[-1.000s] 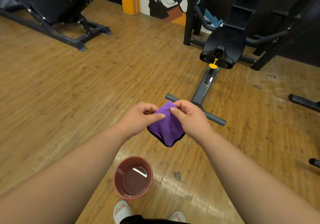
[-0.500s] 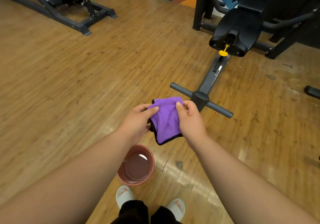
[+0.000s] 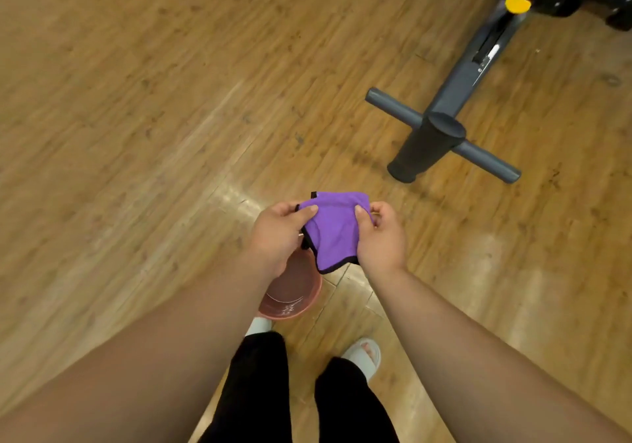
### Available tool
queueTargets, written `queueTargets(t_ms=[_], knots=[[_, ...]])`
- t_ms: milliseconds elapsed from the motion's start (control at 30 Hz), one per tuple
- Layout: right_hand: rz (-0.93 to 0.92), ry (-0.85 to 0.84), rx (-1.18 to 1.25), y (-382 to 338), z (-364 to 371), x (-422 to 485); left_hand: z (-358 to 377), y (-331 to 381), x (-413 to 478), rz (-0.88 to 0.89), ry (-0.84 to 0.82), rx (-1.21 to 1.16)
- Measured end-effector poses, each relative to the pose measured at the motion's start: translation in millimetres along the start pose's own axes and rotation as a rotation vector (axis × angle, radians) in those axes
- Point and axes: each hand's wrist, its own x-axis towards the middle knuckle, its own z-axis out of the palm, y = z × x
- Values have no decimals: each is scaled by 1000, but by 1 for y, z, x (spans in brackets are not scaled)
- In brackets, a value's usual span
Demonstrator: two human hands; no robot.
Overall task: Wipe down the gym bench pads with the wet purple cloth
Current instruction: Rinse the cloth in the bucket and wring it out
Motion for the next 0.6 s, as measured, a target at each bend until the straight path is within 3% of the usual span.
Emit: queueTargets(t_ms=[300, 600], knots=[[186, 2, -150, 141, 88, 37, -27, -123, 113, -94, 77, 194], [295, -9, -246, 285, 139, 77, -35, -256, 213, -74, 92, 419]])
